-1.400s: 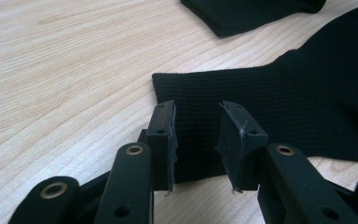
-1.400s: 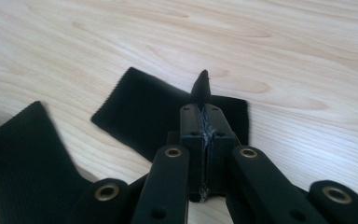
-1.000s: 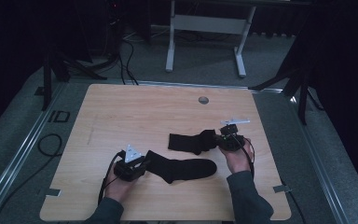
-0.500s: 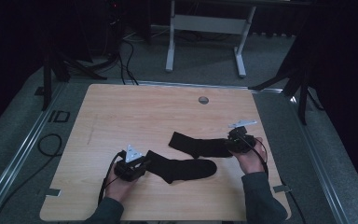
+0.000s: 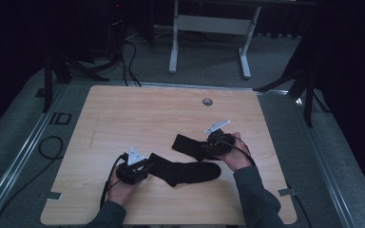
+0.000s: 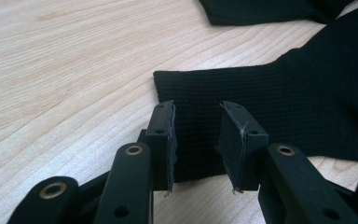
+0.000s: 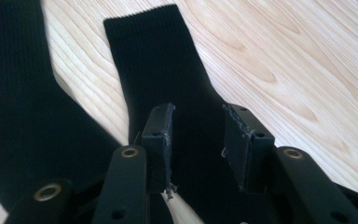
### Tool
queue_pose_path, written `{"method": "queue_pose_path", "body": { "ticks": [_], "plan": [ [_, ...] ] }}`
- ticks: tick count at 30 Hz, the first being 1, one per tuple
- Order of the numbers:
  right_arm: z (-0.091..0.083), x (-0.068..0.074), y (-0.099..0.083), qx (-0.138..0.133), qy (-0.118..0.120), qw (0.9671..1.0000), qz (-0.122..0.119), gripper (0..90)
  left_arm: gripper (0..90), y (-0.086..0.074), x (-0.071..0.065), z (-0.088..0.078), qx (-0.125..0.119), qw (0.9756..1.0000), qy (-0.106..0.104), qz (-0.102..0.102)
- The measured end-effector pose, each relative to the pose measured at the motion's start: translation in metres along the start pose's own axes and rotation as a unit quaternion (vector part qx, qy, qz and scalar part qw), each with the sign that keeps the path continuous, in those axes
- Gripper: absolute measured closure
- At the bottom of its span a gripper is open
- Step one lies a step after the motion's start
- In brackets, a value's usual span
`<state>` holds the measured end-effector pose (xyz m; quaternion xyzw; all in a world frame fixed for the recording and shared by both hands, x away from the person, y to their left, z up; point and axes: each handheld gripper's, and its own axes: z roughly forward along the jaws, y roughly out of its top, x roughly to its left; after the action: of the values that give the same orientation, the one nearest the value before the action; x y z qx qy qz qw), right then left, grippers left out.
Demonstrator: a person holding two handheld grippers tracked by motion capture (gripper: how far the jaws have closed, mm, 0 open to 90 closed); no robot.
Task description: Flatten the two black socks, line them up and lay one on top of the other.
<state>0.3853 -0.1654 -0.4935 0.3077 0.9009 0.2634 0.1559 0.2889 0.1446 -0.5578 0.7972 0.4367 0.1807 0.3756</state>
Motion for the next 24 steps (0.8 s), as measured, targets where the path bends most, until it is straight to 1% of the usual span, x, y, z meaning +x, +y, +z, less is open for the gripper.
{"method": "queue_pose_path", "body": {
  "ticks": [5,8,10,13,18,20,21,22,23,24],
  "plan": [
    [0.016,0.004,0.010,0.002,0.014,0.9999,-0.008,61.8,66.1,0.000,-0.001,0.001,0.001,1.0000,-0.002,0.001],
    [0.027,0.006,0.014,0.012,0.028,0.9995,-0.005,62.2,66.1,0.000,-0.001,0.001,0.001,1.0000,-0.003,0.000],
    [0.035,0.008,0.017,0.019,0.033,0.9993,-0.004,61.9,66.1,0.000,-0.001,0.001,0.002,1.0000,-0.003,0.002],
    [0.044,0.011,0.021,0.021,0.036,0.9991,-0.003,59.8,66.0,0.000,-0.001,0.001,0.002,1.0000,-0.004,0.002],
    [0.056,0.011,0.027,0.023,0.044,0.9987,0.008,54.0,66.0,0.000,-0.002,0.001,0.001,1.0000,-0.004,0.002],
    [0.061,0.011,0.028,0.027,0.043,0.9987,0.009,51.7,66.0,0.000,-0.001,0.001,0.001,1.0000,-0.004,0.001],
    [0.065,0.011,0.028,0.034,0.045,0.9983,0.012,50.4,66.0,0.000,-0.001,0.001,0.001,1.0000,-0.004,0.001],
    [0.070,0.011,0.027,0.049,0.044,0.9977,0.013,48.1,66.0,0.000,-0.001,0.001,0.001,1.0000,-0.004,0.001],
    [0.073,0.010,0.025,0.043,0.049,0.9976,0.020,48.9,66.0,0.000,-0.001,0.001,0.001,1.0000,-0.004,0.001],
    [0.073,0.008,0.024,0.035,0.051,0.9977,0.028,52.0,66.0,0.000,-0.001,0.001,0.001,1.0000,-0.004,0.002]
  ]
}}
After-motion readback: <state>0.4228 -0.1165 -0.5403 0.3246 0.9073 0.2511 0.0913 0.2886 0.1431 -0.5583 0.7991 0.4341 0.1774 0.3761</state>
